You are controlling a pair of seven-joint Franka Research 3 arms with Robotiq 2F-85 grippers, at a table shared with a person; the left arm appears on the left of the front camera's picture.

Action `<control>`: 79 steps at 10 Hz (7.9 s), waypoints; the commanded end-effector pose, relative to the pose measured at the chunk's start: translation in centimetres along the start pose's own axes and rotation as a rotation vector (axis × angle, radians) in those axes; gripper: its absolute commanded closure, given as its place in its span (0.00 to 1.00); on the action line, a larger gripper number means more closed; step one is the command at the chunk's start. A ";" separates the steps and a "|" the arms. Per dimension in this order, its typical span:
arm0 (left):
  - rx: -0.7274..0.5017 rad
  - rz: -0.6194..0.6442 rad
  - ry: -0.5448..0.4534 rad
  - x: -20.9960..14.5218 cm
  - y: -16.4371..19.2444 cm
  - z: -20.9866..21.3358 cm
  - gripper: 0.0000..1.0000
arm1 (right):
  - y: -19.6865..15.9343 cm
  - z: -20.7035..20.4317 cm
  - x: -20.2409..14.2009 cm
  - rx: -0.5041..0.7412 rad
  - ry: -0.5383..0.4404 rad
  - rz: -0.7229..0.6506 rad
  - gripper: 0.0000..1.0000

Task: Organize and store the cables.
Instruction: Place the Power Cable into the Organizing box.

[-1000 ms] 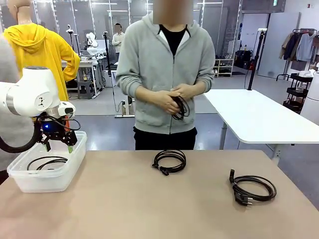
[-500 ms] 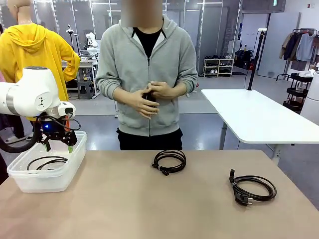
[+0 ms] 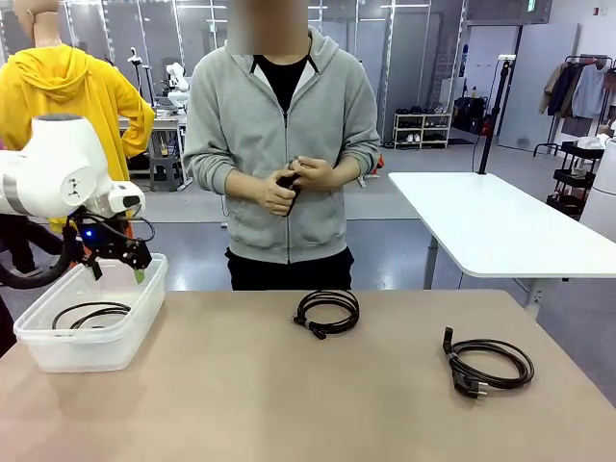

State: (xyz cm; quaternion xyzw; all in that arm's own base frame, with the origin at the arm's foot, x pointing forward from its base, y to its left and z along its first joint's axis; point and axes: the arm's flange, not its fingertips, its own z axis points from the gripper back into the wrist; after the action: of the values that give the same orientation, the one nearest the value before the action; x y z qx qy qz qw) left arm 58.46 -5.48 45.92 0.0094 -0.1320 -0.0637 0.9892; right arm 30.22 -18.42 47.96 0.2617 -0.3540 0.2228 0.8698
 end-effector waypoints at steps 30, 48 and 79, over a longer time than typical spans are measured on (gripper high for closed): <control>-0.379 -0.832 -0.496 -21.7 5.6 7.7 0.00 | 4.5 -25.7 9.5 -0.347 0.487 -0.046 0.00; -0.379 -0.832 -0.496 -21.7 5.6 7.7 0.00 | 1.0 -36.8 5.5 -0.548 0.603 -0.389 0.00; -0.379 -0.832 -0.496 -21.7 5.6 7.7 0.00 | 29.9 -52.2 13.2 -0.244 0.736 -0.275 0.86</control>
State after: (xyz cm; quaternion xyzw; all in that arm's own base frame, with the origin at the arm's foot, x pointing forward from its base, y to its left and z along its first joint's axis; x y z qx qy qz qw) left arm 36.33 2.94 47.96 -0.1249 -0.3318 -0.4791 0.8030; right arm 47.32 38.76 34.49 0.0820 -0.0105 0.1331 0.9877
